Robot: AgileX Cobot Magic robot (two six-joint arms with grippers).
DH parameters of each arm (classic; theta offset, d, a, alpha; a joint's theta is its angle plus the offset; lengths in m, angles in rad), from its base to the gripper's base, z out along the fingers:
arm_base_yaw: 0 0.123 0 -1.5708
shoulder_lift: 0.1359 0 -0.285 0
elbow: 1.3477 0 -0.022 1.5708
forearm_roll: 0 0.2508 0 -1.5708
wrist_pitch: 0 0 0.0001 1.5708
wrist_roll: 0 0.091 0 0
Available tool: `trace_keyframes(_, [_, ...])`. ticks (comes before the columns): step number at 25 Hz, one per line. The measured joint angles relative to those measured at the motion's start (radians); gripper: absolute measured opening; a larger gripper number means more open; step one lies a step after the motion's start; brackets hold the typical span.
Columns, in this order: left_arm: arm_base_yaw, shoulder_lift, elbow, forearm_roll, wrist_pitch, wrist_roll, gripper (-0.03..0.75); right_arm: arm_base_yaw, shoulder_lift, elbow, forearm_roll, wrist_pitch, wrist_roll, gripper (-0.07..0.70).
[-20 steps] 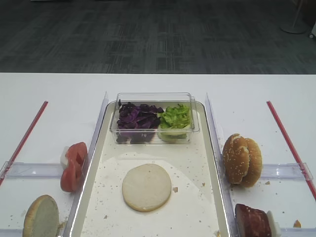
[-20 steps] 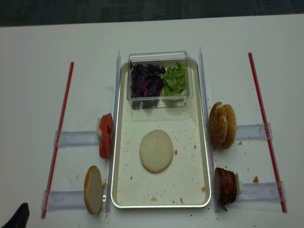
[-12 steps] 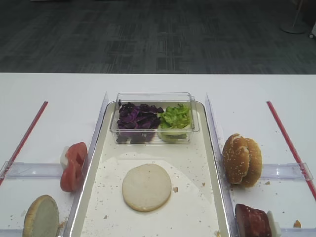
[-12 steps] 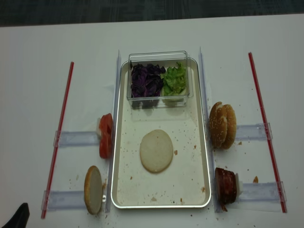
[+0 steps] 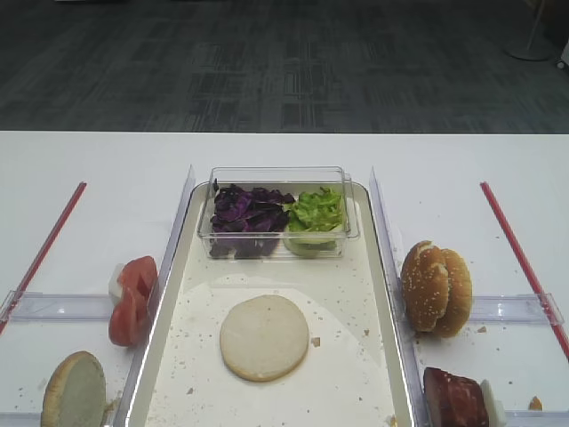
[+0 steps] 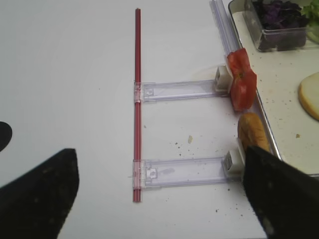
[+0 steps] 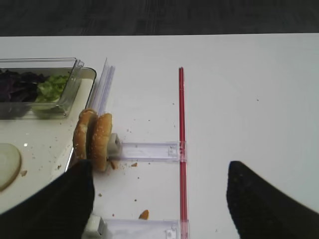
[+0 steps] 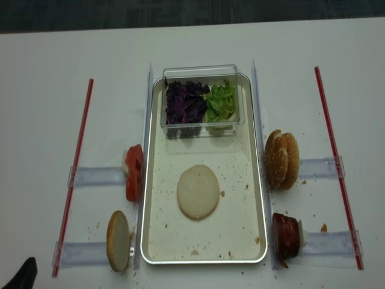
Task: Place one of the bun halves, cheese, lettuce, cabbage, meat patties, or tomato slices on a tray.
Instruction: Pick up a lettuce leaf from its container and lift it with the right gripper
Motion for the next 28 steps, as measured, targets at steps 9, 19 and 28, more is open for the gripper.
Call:
trace_keyframes(9, [0.000,0.000,0.000,0.000,0.000,0.000,0.615,0.000,0.397,-0.129,0.044,-0.116,0.000,0.571])
trace_keyframes(19, [0.000,0.000,0.000,0.000,0.000,0.000,0.615,0.000,0.954,-0.365,0.152,-0.141,-0.087,0.563])
trace_keyframes(28, [0.000,0.000,0.000,0.000,0.000,0.000,0.615,0.000,1.397,-0.624,0.183,-0.132,-0.149,0.484])
